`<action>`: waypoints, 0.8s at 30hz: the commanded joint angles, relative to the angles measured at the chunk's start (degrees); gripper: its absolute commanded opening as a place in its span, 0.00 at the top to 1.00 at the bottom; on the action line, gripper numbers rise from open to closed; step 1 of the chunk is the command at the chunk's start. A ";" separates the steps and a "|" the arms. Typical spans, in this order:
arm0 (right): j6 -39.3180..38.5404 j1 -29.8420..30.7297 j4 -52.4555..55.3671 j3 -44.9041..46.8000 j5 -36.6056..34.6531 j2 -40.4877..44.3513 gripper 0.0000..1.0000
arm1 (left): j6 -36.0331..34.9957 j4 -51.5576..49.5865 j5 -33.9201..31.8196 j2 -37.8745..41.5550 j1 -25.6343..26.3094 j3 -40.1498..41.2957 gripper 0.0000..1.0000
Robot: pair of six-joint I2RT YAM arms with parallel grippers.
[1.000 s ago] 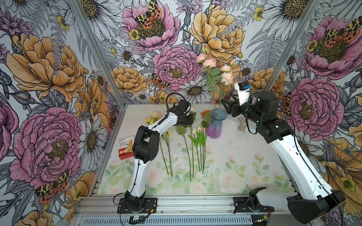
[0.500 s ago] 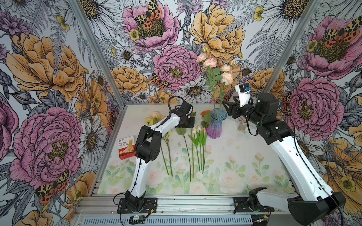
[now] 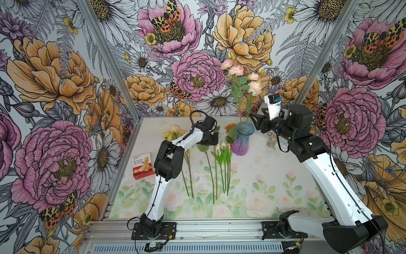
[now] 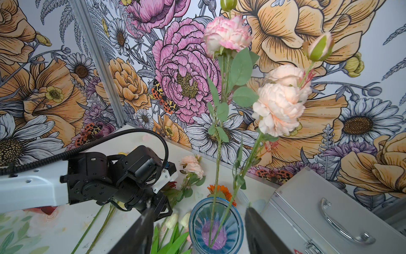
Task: Place the pink flowers into the vase
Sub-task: Pick up the flower at the center of the board.
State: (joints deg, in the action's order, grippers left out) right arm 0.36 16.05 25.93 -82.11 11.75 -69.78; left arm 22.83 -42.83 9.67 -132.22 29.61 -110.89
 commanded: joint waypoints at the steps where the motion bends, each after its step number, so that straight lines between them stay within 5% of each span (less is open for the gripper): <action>1: 0.25 -0.32 -0.53 0.26 -1.27 1.27 0.33 | 0.81 -1.35 -0.25 -2.37 -0.38 -2.43 0.67; 24: 0.29 -0.41 -0.48 -0.60 -2.26 0.91 0.33 | 1.34 -2.19 -0.09 -6.64 -2.63 -7.56 0.76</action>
State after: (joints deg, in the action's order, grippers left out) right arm 0.38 16.03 25.93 -82.00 10.09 -68.66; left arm 23.92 -44.80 9.63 -137.03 27.59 -116.55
